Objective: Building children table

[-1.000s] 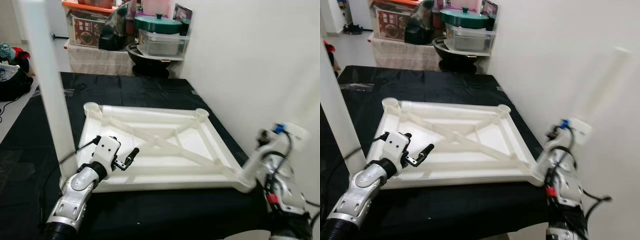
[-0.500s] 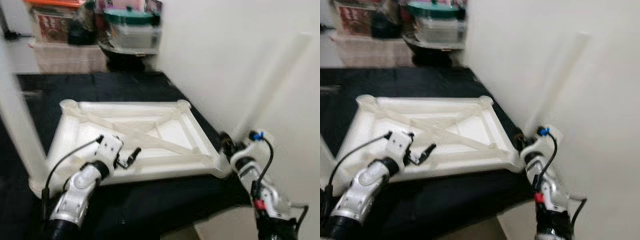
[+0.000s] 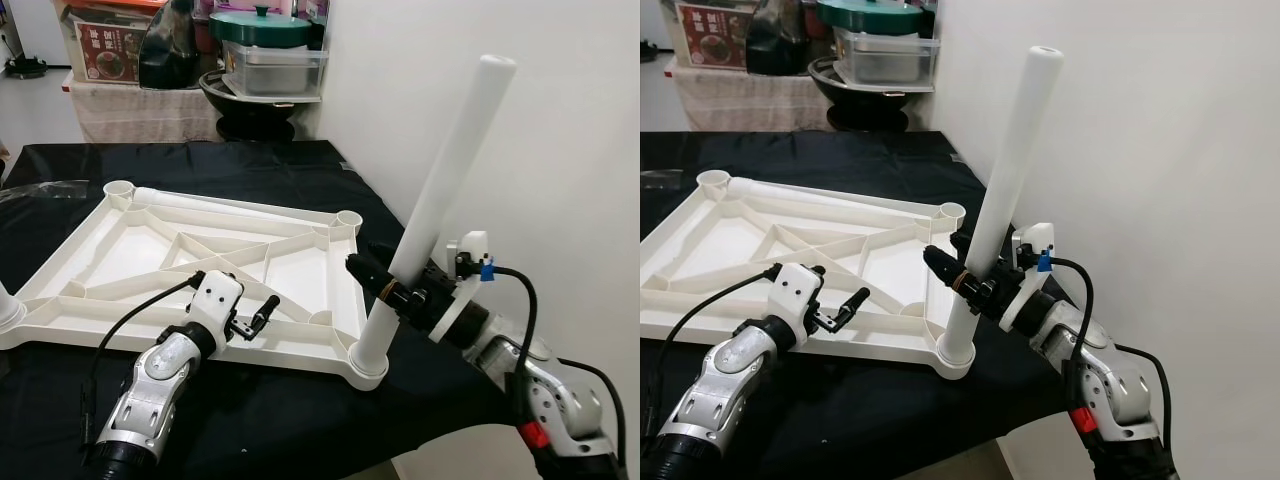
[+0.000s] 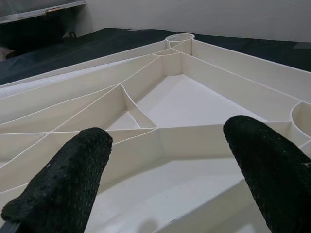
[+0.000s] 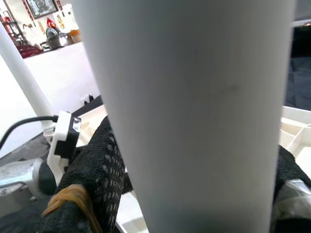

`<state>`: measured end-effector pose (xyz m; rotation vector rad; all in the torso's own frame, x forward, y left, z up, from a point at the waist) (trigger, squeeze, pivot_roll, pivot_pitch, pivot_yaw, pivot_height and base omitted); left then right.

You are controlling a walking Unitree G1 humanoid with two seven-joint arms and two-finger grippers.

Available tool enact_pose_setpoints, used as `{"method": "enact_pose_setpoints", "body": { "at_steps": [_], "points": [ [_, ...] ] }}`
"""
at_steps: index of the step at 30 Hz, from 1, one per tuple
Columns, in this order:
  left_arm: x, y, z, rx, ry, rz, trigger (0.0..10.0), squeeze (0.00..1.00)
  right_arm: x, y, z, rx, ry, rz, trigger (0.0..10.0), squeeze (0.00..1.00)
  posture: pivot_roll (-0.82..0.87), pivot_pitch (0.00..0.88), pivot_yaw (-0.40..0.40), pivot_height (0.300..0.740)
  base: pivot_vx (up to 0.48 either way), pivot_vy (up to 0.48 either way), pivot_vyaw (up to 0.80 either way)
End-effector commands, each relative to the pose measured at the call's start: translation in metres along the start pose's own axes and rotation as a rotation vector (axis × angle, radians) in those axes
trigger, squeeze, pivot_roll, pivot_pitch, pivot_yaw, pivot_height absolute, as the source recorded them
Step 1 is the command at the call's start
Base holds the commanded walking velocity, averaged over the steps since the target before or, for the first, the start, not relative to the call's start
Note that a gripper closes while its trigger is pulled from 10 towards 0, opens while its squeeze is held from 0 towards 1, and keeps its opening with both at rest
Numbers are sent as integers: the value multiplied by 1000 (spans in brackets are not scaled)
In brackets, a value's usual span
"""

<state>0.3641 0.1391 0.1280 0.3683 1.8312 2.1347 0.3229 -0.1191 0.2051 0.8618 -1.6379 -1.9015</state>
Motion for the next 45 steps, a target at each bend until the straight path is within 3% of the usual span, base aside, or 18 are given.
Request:
{"method": "enact_pose_setpoints", "body": {
  "at_steps": [1, 2, 3, 9, 11, 12, 16, 17, 20, 21, 26, 27, 29, 30, 34, 35, 40, 45],
  "points": [
    [0, -2, -4, -5, -14, 3, 10000, 0, -4, -4, -4, 22, -25, 20, 10000, 0, 74, 0, -140, 740, 0, 0, 0],
    [0, -2, -4, -6, -13, 3, 10000, 0, -4, -6, -8, 19, -56, 25, 8039, 0, 73, 0, -141, 740, 0, 0, 0],
    [1, -2, -4, -6, -12, 3, 10000, 0, -3, -7, -15, 12, -99, 21, 0, 0, 73, 0, -142, 740, 0, 0, 0],
    [1, -3, -3, -8, -10, 6, 10000, 0, 17, -29, -80, 66, -519, 167, 0, 0, 66, 0, -140, 740, 0, 0, 0],
    [1, -3, -3, -6, -11, 5, 10000, 0, 83, -43, -147, 88, -1162, 323, 0, 0, 64, 0, -139, 740, 0, 0, 0],
    [0, -3, -5, -6, -13, 4, 10000, 0, 117, -46, -157, 83, -1387, 344, 0, 0, 68, 0, -140, 740, 0, 0, 0],
    [0, -2, -6, -4, -15, 2, 10000, 0, 138, -48, -154, 60, -1520, 332, 0, 0, 67, 0, -135, 740, 0, 0, 0],
    [-1, -2, -6, -4, -18, 2, 10000, 0, 118, -55, -145, 7, -1430, 315, 2510, 0, 63, 0, -131, 740, 0, 0, 0],
    [-1, -2, -6, -4, -21, 3, 10000, 0, 101, -60, -137, -30, -1349, 304, 2510, 0, 63, 0, -131, 740, 0, 0, 0],
    [-1, -3, -7, -6, -23, 4, 10000, 0, 77, -61, -127, -69, -1220, 262, 10000, 0, 58, 0, -127, 740, 0, 0, 0],
    [-2, -2, -6, -9, -23, 3, 10000, 0, 24, -45, -99, -114, -895, 116, 10000, 0, 63, 0, -134, 740, 0, 0, 0],
    [-3, -1, -6, -9, -22, 1, 10000, 0, 22, -35, -99, -122, -892, 59, 10000, 596, 65, 0, -137, 740, 0, 0, 0],
    [-3, -1, -6, -9, -22, 0, 10000, 0, 23, -29, -101, -126, -905, 23, 10000, 596, 64, 0, -137, 740, 0, 0, 0],
    [-2, -2, -6, -8, -20, 0, 10000, 0, 19, -19, -98, -139, -856, -11, 10000, 1000, 62, 0, -138, 740, 0, 0, 0],
    [-1, -3, -5, -8, -19, 2, 10000, 0, 7, -6, -83, -119, -693, -30, 10000, 984, 62, 0, -137, 740, 0, 0, 0],
    [-1, -3, -5, -7, -18, 3, 10000, 0, 2, 5, -71, -124, -573, -67, 10000, 0, 61, 0, -139, 740, 0, 0, 0],
    [-1, -3, -6, -6, -20, 6, 10000, 0, 0, 30, -13, -69, -98, -119, 10000, 0, 65, 0, -142, 740, 0, 0, 0],
    [-1, -3, -6, -7, -21, 6, 10000, 0, 1, 22, 0, -8, 8, -67, 10000, 0, 66, 0, -143, 740, 0, 0, 0]
  ]
}}
Point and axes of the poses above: a point about 5 cm out from each wrist's last joint towards the gripper, its own x axis pointing back from the gripper into the wrist, its own y axis along the axis of the wrist's last joint, z = x × y, the point moved 5 cm from there along -x, pointing out of the wrist towards the gripper, and after that the axes turned 7 degrees about x, right-handed, at the moved point
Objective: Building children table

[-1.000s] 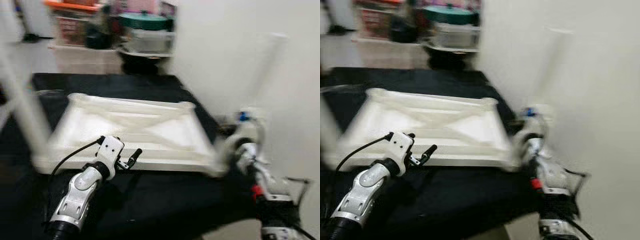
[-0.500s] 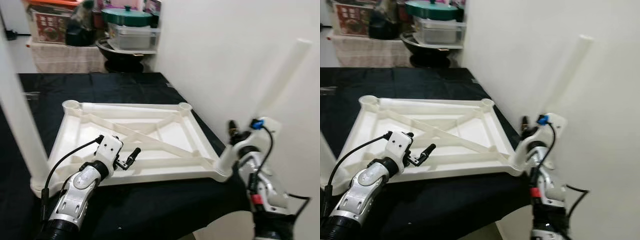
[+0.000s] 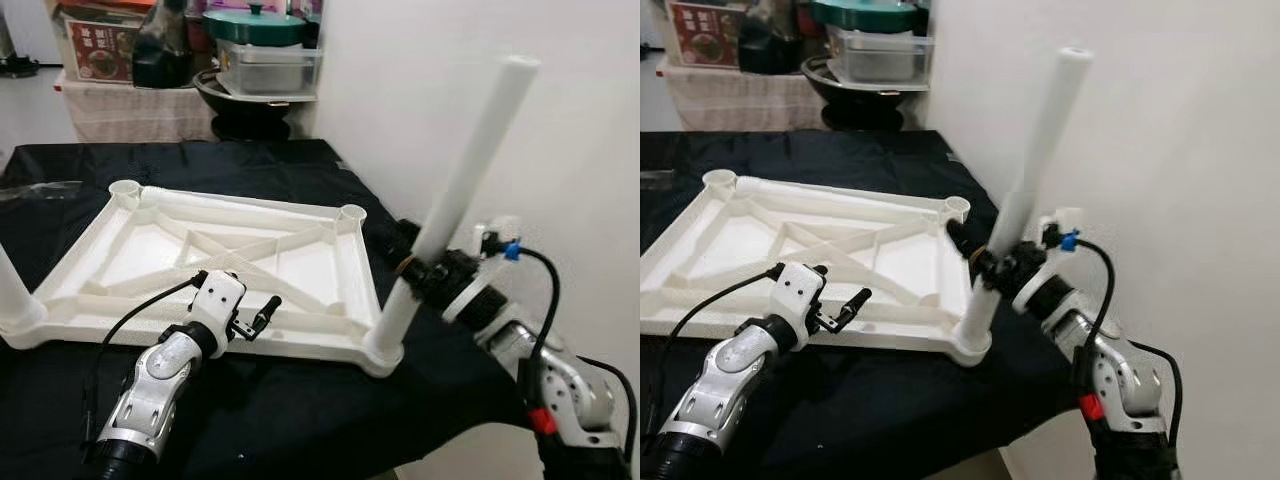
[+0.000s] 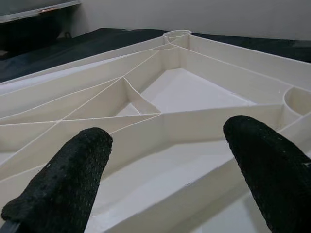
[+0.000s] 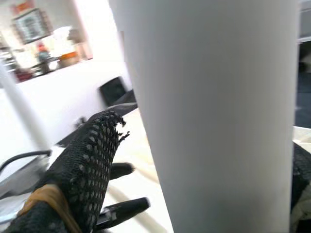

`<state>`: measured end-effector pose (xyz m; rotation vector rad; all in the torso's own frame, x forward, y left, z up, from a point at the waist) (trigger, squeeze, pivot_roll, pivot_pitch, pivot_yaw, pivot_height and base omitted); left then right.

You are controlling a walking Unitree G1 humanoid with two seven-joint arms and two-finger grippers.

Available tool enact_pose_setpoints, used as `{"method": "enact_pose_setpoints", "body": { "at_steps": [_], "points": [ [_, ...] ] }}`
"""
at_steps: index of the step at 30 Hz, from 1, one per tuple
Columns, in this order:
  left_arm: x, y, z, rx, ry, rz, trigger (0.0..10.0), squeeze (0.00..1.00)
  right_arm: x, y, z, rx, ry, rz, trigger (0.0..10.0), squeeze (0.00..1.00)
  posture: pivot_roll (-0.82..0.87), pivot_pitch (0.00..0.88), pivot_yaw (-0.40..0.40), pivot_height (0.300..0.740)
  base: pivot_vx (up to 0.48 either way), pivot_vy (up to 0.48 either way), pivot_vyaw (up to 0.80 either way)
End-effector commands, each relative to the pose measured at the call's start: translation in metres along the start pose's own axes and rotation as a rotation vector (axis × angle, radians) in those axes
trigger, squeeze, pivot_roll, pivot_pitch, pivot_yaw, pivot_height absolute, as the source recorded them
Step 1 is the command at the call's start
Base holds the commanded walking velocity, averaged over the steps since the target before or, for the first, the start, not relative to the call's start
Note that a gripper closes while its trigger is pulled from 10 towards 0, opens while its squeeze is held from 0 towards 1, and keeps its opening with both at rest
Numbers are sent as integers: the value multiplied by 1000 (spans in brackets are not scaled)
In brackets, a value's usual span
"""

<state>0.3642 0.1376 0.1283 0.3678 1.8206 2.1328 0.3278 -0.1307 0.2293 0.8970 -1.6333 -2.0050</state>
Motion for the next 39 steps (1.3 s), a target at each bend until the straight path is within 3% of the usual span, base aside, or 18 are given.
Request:
{"method": "enact_pose_setpoints", "body": {
  "at_steps": [1, 6, 7, 14, 16, 18, 19, 21, 28, 29, 31, 32, 33, 35, 36, 37, 38, 39],
  "points": [
    [0, -4, -4, -1, -15, 11, 10000, 0, 0, -4, 9, 8, 56, 17, 10000, 0, 66, 0, -143, 740, 0, 0, 0],
    [1, -4, -4, -3, -15, 15, 10000, 0, 2, -24, 9, -7, 67, 83, 9333, 0, 76, 0, -143, 740, 0, 0, 0],
    [1, -4, -3, -5, -15, 16, 10000, 0, 3, -27, 4, -5, 42, 98, 0, 0, 76, 0, -142, 740, 0, 0, 0],
    [0, -4, -2, -7, -15, 17, 10000, 0, 9, -52, -43, 30, -243, 225, 0, 0, 73, 0, -139, 740, 0, 0, 0],
    [-1, -4, -4, -6, -19, 16, 10000, 0, 42, -62, -112, 98, -747, 330, 0, 0, 65, 0, -135, 740, 0, 0, 0],
    [-1, -4, -4, -6, -19, 16, 10000, 0, 42, -62, -112, 98, -747, 330, 0, 0, 65, 0, -135, 740, 0, 0, 0],
    [-1, -4, -4, -5, -20, 15, 10000, 0, 76, -58, -143, 95, -1080, 314, 0, 0, 63, 0, -137, 740, 0, 0, 0],
    [-2, -4, -5, -2, -20, 14, 10000, 0, 120, -67, -151, 64, -1398, 308, 0, 0, 65, 0, -136, 740, 0, 0, 0],
    [-2, -3, -7, 0, -23, 12, 10000, 0, 111, -76, -134, 56, -1367, 301, 0, 0, 62, 0, -131, 740, 0, 0, 0],
    [-2, -3, -8, 0, -26, 12, 10000, 0, 88, -75, -122, 56, -1253, 267, 4157, 0, 59, 0, -132, 740, 0, 0, 0],
    [-2, -3, -8, 0, -26, 12, 10000, 0, 88, -75, -122, 56, -1253, 267, 4157, 0, 59, 0, -132, 740, 0, 0, 0],
    [-3, -3, -7, -1, -26, 12, 10000, 0, 65, -71, -110, 33, -1132, 218, 10000, 0, 60, 0, -133, 740, 0, 0, 0],
    [-3, -3, -7, -2, -26, 12, 10000, 0, 40, -65, -96, 12, -977, 166, 10000, 0, 57, 0, -134, 740, 0, 0, 0],
    [-3, -3, -7, -2, -26, 12, 10000, 0, 26, -60, -88, 3, -874, 135, 10000, 0, 56, 0, -135, 740, 0, 0, 0],
    [-3, -3, -8, -1, -26, 12, 10000, 0, 19, -53, -84, 21, -829, 97, 10000, 310, 56, 0, -136, 740, 0, 0, 0],
    [-3, -3, -8, -1, -26, 12, 10000, 0, 19, -53, -84, 21, -829, 97, 10000, 310, 56, 0, -136, 740, 0, 0, 0],
    [-3, -4, -9, 1, -27, 12, 10000, 0, 19, -44, -86, 48, -836, 63, 10000, 1000, 55, 0, -136, 740, 0, 0, 0],
    [-3, -4, -9, 3, -27, 13, 10000, 0, 22, -40, -88, 58, -858, 50, 10000, 1000, 53, 0, -136, 740, 0, 0, 0]
  ]
}}
Point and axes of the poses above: a point about 5 cm out from each wrist's last joint towards the gripper, its own x axis pointing back from the gripper into the wrist, its own y axis along the axis of the wrist's last joint, z = x × y, the point moved 5 cm from there along -x, pointing out of the wrist towards the gripper, and after that the axes turned 7 degrees about x, right-handed, at the moved point
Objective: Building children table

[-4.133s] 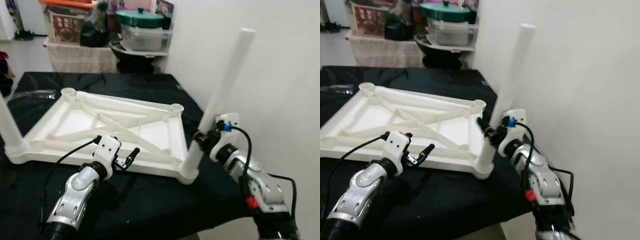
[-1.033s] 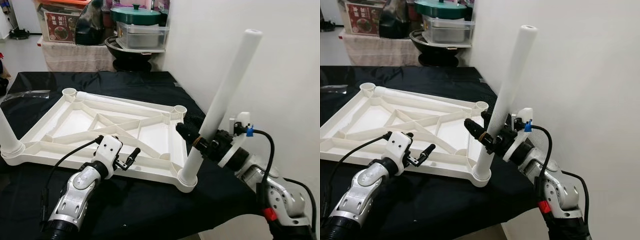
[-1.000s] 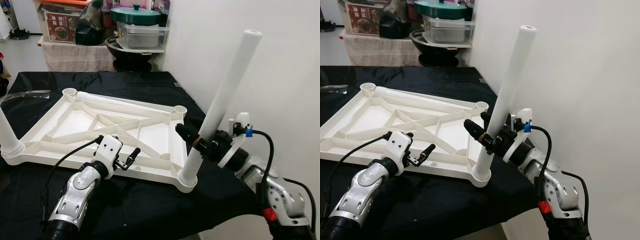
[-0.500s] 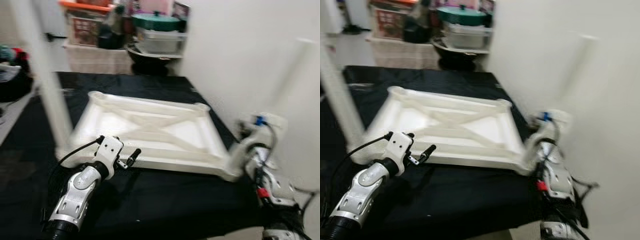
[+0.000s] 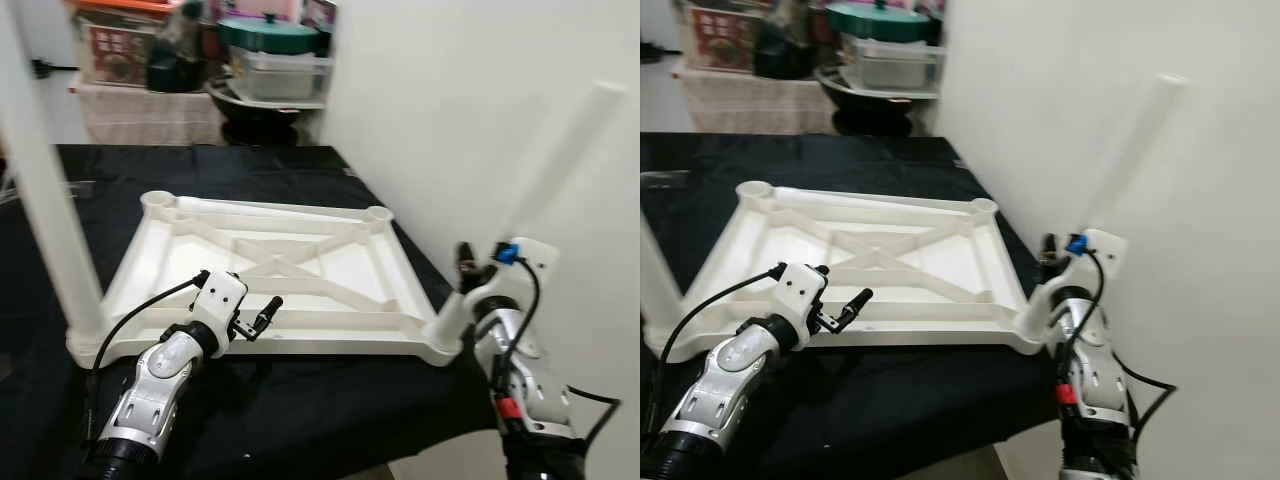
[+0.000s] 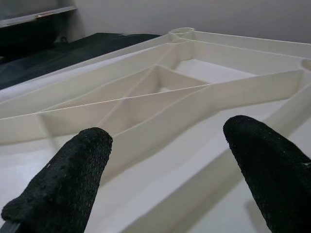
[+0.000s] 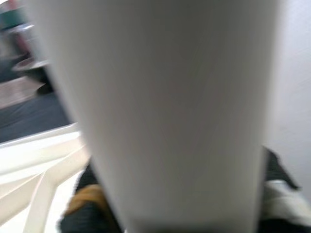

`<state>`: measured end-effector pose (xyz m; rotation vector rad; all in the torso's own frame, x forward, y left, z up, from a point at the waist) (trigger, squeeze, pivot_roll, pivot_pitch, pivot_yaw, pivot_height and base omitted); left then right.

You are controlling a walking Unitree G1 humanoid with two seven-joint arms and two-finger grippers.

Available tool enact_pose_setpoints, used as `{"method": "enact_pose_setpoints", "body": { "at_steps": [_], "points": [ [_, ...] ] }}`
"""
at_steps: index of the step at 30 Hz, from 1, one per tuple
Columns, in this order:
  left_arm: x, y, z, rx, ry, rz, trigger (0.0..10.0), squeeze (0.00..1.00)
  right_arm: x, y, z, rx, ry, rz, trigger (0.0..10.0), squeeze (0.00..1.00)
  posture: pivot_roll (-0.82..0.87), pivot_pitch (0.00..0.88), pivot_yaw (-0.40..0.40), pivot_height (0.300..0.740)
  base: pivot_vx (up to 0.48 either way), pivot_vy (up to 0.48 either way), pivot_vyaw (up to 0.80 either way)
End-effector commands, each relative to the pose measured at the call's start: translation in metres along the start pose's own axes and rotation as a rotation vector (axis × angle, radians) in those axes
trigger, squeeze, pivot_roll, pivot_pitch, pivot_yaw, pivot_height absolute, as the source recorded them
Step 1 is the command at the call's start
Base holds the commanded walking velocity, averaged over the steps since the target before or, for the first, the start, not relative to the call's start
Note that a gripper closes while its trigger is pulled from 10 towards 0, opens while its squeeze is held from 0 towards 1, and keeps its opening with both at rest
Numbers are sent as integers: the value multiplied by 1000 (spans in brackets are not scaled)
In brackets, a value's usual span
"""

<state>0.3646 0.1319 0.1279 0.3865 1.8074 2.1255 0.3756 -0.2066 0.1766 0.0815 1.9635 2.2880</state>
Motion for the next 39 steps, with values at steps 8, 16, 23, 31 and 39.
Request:
{"method": "enact_pose_setpoints", "body": {
  "at_steps": [8, 16, 23, 31, 39],
  "points": [
    [0, -5, -4, 7, -10, 13, 10000, 0, 5, 15, -3, 6, 4, -69, 10000, 1000, 46, 0, -129, 740, 0, 0, 0],
    [1, -7, -4, 3, -16, 21, 10000, 0, 28, 16, -23, 146, -116, -102, 10000, 1000, 32, 0, -122, 740, 0, 0, 0],
    [2, -8, -5, 7, -21, 25, 10000, 0, 54, 11, -20, 224, -155, -110, 10000, 1000, 22, 0, -114, 740, 0, 0, 0],
    [5, -11, -5, 13, -25, 31, 10000, 0, 83, 13, 16, 226, 36, -156, 10000, 1000, 13, 0, -116, 740, 0, 0, 0],
    [6, -12, -3, 20, -20, 33, 10000, 0, 113, 14, 35, 298, 171, -203, 10000, 1000, 3, 0, -109, 740, 0, 0, 0]
  ]
}}
Point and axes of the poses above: a point about 5 cm out from each wrist's last joint towards the gripper, its own x axis pointing back from the gripper into the wrist, its own y axis along the axis of the wrist's last joint, z = x × y, the point moved 5 cm from there along -x, pointing out of the wrist towards the gripper, and after that the axes turned 7 degrees about x, right-handed, at the moved point
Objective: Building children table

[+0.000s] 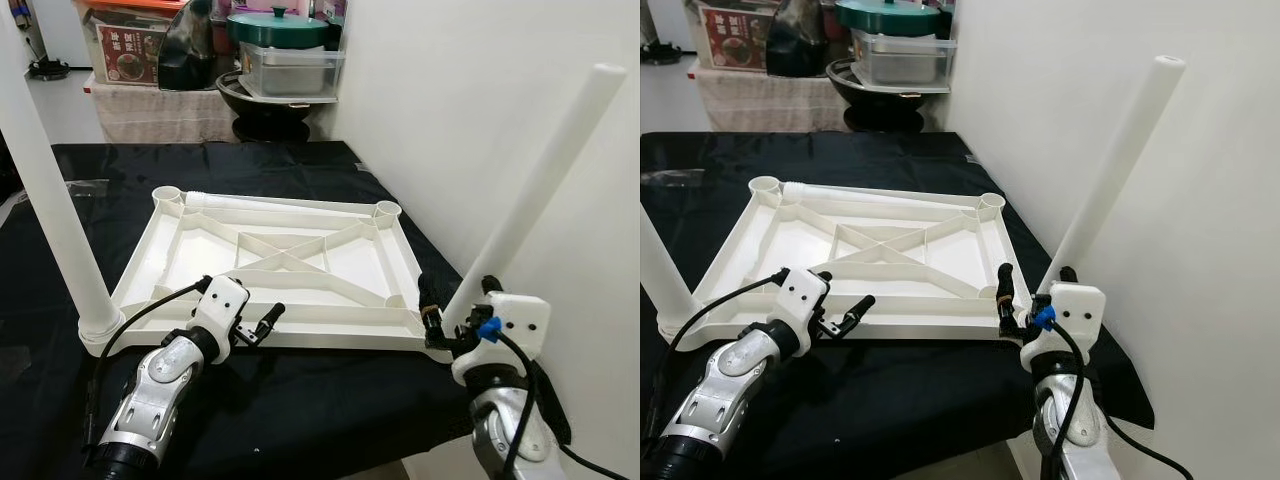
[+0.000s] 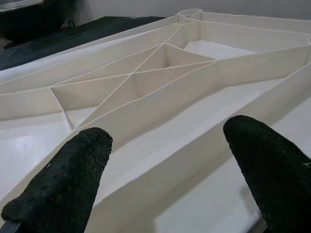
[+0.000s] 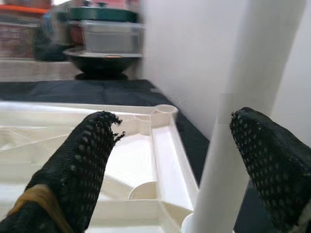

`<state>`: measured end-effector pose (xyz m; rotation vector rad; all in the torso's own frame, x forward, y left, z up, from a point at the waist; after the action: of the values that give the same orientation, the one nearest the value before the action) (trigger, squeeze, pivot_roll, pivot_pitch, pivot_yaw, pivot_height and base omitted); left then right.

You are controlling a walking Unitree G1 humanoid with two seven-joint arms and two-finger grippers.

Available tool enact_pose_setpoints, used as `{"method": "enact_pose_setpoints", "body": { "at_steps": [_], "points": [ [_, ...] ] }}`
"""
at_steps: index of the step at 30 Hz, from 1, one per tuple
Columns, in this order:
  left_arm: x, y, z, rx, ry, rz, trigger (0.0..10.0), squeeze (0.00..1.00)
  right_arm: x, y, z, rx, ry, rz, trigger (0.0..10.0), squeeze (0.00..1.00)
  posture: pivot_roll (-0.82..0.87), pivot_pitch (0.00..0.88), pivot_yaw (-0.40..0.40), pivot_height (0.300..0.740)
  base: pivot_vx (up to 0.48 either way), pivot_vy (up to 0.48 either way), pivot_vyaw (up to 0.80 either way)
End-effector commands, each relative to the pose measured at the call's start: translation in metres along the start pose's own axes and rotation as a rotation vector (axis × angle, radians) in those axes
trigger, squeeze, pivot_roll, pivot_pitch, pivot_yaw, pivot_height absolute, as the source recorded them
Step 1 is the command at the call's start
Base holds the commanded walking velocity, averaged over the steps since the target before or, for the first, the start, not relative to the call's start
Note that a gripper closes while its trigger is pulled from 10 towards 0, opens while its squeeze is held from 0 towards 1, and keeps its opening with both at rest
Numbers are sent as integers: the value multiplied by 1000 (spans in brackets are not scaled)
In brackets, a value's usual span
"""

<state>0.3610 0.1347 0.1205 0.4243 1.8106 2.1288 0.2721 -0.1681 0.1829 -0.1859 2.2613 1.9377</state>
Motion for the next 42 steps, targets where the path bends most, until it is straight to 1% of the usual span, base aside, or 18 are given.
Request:
{"method": "enact_pose_setpoints", "body": {
  "at_steps": [1, 3, 6, 7, 8, 10, 11, 17, 20, 21, 22, 24, 28, 31, 33, 35, 39, 42],
  "points": [
    [1, -5, -3, 16, -8, 10, 10000, 0, 5, 10, 11, -1, 63, -46, 10000, 1000, 1, 0, -105, 740, 0, 0, 0],
    [2, -5, -4, 17, -11, 10, 10000, 0, 7, 9, 12, -10, 72, -36, 10000, 1000, 1, 0, -105, 740, 0, 0, 0],
    [0, -4, -6, 23, -17, 9, 10000, 0, 3, -8, 33, -4, 233, 46, 10000, 1000, 0, 0, -95, 740, 0, 0, 0],
    [0, -4, -6, 23, -17, 9, 10000, 0, 3, -8, 33, -4, 233, 46, 10000, 1000, 0, 0, -95, 740, 0, 0, 0],
    [0, -4, -6, 24, -17, 8, 10000, 0, -2, -16, 33, -5, 237, 88, 10000, 90, 5, 0, -95, 740, 0, 0, 0],
    [0, -3, -6, 25, -17, 7, 10000, 0, -5, -21, 33, -6, 239, 118, 10000, 90, 7, 0, -95, 740, 0, 0, 0],
    [-1, -3, -6, 23, -17, 6, 10000, 0, -8, -26, 32, -17, 229, 146, 10000, 0, 8, 0, -96, 740, 0, 0, 0],
    [1, 2, -3, 29, -7, -12, 10000, 0, -30, -49, 7, 49, 71, 277, 10000, 0, 21, 0, -104, 740, 0, 0, 0],
    [3, 3, -4, 35, -4, -25, 10000, 0, -35, -55, 1, -15, 35, 326, 10000, 0, 30, 0, -111, 740, 0, 0, 0],
    [5, 5, -5, 38, -1, -41, 10000, 0, -36, -62, -4, -107, -5, 371, 10000, 0, 35, 0, -113, 740, 0, 0, 0],
    [5, 5, -5, 38, -1, -41, 10000, 0, -36, -62, -4, -107, -5, 371, 10000, 0, 35, 0, -113, 740, 0, 0, 0],
    [8, 7, -5, 48, 9, -54, 10000, 0, -37, -69, -11, -195, -61, 407, 10000, 0, 36, 0, -112, 740, 0, 0, 0],
    [14, 11, -2, 45, 39, -73, 10000, 0, -35, -71, -18, -210, -129, 423, 10000, 0, 40, 0, -110, 740, 0, 0, 0],
    [19, 17, -1, -16, 57, -92, 10000, 0, -37, -63, -15, -172, -98, 376, 10000, 0, 38, 0, -108, 740, 0, 0, 0],
    [27, 33, 1, -90, 104, -140, 10000, 0, -39, -47, -2, -138, -11, 296, 10000, 0, 39, 0, -102, 740, 0, 0, 0],
    [28, 35, 1, -95, 113, -147, 10000, 0, -39, -47, -1, -148, -7, 302, 10000, 0, 39, 0, -102, 740, 0, 0, 0],
    [47, 57, 3, -117, 212, -228, 10000, 0, -40, -31, 11, -56, 77, 227, 10000, 0, 51, 0, -112, 740, 0, 0, 0],
    [56, 61, 7, -86, 268, -245, 10000, 0, -38, -34, 24, -34, 137, 255, 10000, 0, 56, 0, -116, 740, 0, 0, 0]
  ]
}}
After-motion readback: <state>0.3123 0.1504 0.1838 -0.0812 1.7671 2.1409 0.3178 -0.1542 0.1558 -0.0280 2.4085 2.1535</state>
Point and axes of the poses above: a point about 5 cm out from each wrist's last joint towards the gripper, its own x axis pointing back from the gripper into the wrist, its own y axis along the axis of the wrist's last joint, z = x × y, the point moved 5 cm from there along -x, pointing out of the wrist towards the gripper, and after that the axes turned 7 degrees about x, right-handed, at the moved point
